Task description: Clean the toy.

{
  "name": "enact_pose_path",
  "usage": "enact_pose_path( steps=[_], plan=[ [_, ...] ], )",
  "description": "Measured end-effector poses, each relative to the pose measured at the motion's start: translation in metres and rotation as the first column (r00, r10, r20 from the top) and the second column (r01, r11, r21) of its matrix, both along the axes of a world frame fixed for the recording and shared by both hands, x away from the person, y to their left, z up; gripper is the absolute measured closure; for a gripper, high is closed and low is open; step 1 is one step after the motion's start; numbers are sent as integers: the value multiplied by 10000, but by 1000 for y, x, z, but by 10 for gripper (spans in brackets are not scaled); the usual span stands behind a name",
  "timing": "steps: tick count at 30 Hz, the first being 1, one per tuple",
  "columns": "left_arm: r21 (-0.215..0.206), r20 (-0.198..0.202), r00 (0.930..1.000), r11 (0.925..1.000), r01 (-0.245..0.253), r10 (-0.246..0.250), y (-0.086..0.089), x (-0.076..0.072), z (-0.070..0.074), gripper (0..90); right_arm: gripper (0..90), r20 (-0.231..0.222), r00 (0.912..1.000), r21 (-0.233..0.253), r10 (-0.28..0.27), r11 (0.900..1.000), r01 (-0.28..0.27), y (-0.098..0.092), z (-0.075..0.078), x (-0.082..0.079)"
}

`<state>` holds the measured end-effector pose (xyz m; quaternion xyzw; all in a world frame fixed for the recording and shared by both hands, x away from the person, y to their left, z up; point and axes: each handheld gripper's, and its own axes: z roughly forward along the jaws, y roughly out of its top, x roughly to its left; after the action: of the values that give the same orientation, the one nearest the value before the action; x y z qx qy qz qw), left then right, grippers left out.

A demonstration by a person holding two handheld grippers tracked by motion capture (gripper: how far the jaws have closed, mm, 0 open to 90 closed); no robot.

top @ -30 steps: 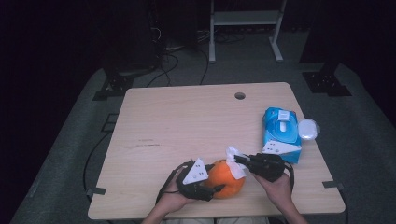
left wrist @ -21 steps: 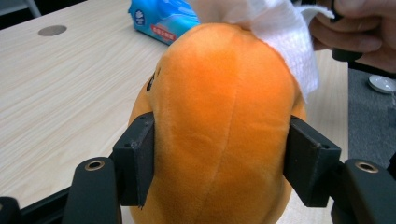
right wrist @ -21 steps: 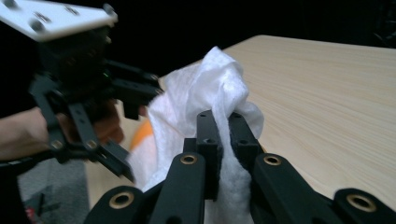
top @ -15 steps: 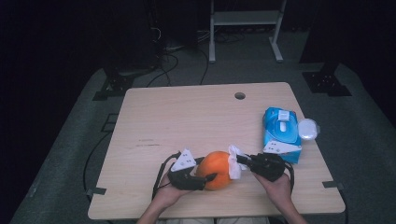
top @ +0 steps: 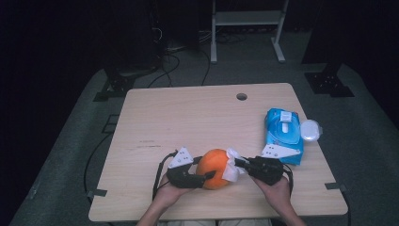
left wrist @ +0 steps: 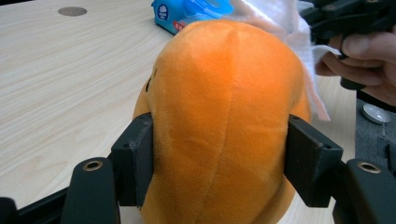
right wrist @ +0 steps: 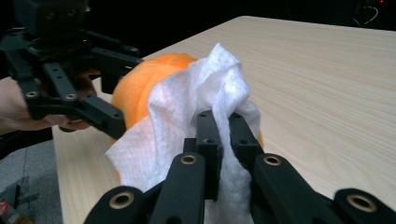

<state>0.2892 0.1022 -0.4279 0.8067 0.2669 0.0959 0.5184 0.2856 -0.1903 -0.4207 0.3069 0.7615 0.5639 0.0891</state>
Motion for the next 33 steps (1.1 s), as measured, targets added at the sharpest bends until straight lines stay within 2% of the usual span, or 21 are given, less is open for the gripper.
enact_pose_path(
  steps=[2, 4, 6, 9, 11, 12, 14, 17, 18, 19, 21, 24, 25, 26, 28, 31, 33],
  plan=[
    [-60, -28, 10000, 9999, -87, 87, 0, 0, -1, 335, 848, 231, 9991, 134, 345, 9993, -348, 8, 6, -7],
    [-52, 9, 10000, 10000, -78, 78, -2, 0, -2, 330, 847, 609, 9965, -187, 576, 9982, -566, 16, 13, -12],
    [-32, 9, 10000, 10000, 71, -71, -4, -1, -1, 301, 847, 730, 9962, -336, 469, 9984, -446, 16, 13, -10],
    [-53, -108, 9989, 9990, 455, -455, -7, -2, -1, 197, 846, 432, 9991, -274, -50, 9996, 62, 6, 6, -3],
    [92, 78, 9994, 9994, 340, -341, -9, -3, -1, 210, 846, 222, 9993, -171, -292, 9994, 296, 0, 3, 0],
    [171, 167, 9996, 9996, 220, -223, -10, -3, -1, 233, 846, 288, 9992, -180, -287, 9994, 292, 1, 3, -2],
    [133, 183, 9998, 9999, 5, -7, -12, -3, -1, 270, 846, 628, 9980, -284, -75, 9996, 93, 9, 8, -9],
    [230, 313, 9995, 9997, 43, -50, -16, -5, -1, 293, 845, 1104, 9926, -421, 513, 9980, -469, 23, 15, -17],
    [298, 343, 9994, 9995, 96, -106, -17, -6, -1, 291, 846, 1181, 9915, -514, 547, 9975, -490, 25, 16, -18],
    [263, 313, 9993, 9995, 193, -201, -16, -5, -1, 283, 845, 1212, 9912, -589, 524, 9972, -455, 25, 16, -18],
    [78, 172, 9991, 9992, 393, -394, -14, -4, 0, 232, 846, 1009, 9944, -409, 313, 9988, -273, 18, 14, -13],
    [312, 205, 9988, 9985, 439, -446, -14, -4, -1, 150, 846, 825, 9961, -318, -318, 9989, 345, 5, 10, -6],
    [421, 148, 9989, 9981, 440, -447, -14, -3, -2, 154, 846, 834, 9956, -268, -422, 9986, 446, 3, 10, -5],
    [441, 252, 9988, 9981, 419, -430, -15, -4, -3, 206, 845, 721, 9962, -174, -479, 9986, 493, 1, 10, -4],
    [685, 503, 9982, 9972, 302, -337, -19, -6, -2, 275, 846, 825, 9958, -190, -398, 9990, 415, 5, 12, -7],
    [874, 914, 9953, 9959, 240, -320, -25, -10, -2, 347, 847, 1072, 9939, -102, 244, 9997, -235, 20, 17, -17],
    [1237, 1311, 9895, 9914, 439, -601, -32, -16, 0, 371, 847, 1398, 9874, -408, 745, 9968, -695, 31, 21, -23]
  ],
)
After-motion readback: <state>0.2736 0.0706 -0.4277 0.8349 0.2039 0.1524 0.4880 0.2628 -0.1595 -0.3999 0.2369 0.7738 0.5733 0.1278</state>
